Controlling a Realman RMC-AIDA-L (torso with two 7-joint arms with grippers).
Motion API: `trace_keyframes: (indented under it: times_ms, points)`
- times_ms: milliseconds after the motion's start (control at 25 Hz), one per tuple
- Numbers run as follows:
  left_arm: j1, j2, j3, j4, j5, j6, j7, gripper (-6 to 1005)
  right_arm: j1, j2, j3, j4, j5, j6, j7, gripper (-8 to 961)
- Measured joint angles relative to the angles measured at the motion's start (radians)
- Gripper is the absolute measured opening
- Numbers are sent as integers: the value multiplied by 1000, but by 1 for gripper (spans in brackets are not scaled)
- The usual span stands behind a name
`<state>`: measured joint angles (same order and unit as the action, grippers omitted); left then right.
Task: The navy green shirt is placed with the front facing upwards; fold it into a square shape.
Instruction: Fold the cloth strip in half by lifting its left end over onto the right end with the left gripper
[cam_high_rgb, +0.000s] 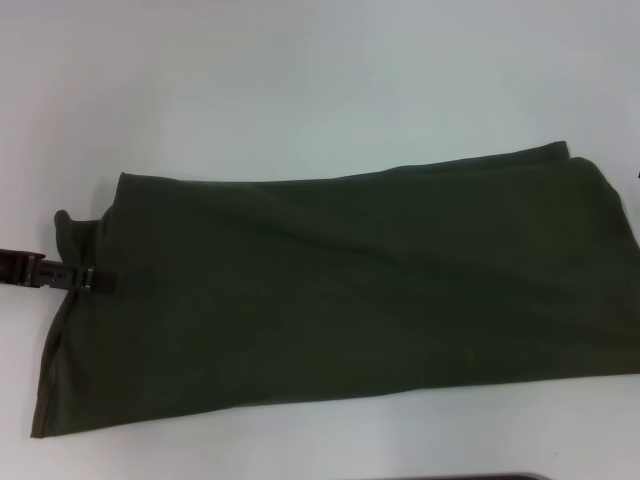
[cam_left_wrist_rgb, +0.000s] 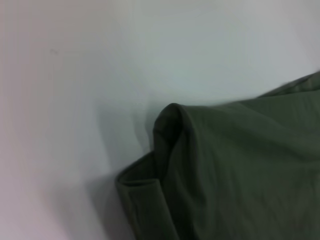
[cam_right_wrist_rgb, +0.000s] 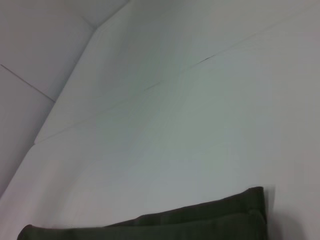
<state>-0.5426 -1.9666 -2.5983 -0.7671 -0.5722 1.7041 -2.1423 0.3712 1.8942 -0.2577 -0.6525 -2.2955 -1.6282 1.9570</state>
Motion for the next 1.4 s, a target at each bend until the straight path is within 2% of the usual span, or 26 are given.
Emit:
trace_keyframes:
  times_ms: [920, 1400]
  points:
    - [13, 15, 1, -3, 34, -19, -1, 905, 1, -2, 5, -6, 3, -1, 7, 895]
    - [4, 3, 1, -3, 28, -5, 2, 905, 3, -5, 5, -6, 4, -2, 8, 895]
